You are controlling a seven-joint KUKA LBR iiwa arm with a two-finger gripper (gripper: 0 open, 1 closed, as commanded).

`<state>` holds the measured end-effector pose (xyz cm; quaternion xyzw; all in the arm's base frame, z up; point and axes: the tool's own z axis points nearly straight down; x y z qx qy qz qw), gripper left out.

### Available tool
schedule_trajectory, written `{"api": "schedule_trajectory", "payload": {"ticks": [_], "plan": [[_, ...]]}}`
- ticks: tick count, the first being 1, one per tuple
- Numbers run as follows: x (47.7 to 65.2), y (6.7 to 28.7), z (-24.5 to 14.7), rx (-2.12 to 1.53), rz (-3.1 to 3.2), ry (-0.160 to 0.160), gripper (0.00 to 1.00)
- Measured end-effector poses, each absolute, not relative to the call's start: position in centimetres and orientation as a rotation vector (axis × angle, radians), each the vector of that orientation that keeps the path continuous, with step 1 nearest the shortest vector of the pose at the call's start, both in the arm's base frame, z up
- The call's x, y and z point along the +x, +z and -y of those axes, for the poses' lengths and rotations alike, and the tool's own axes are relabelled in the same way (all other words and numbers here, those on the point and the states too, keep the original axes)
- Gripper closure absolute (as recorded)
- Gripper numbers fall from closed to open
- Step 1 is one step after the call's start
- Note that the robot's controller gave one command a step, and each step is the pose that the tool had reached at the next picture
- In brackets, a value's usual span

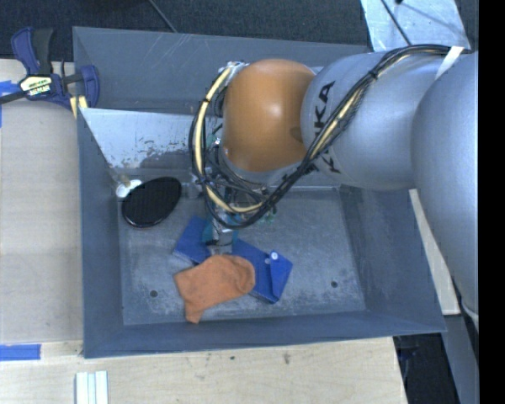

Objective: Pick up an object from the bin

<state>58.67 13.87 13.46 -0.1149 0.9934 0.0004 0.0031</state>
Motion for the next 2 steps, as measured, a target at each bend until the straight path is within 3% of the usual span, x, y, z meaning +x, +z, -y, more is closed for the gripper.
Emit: {"api": "schedule_trajectory", "payload": {"ticks": [2], "plan": [[54.6,9.7,-13.2,-0.594,-3.080,0.001,0.00]]}}
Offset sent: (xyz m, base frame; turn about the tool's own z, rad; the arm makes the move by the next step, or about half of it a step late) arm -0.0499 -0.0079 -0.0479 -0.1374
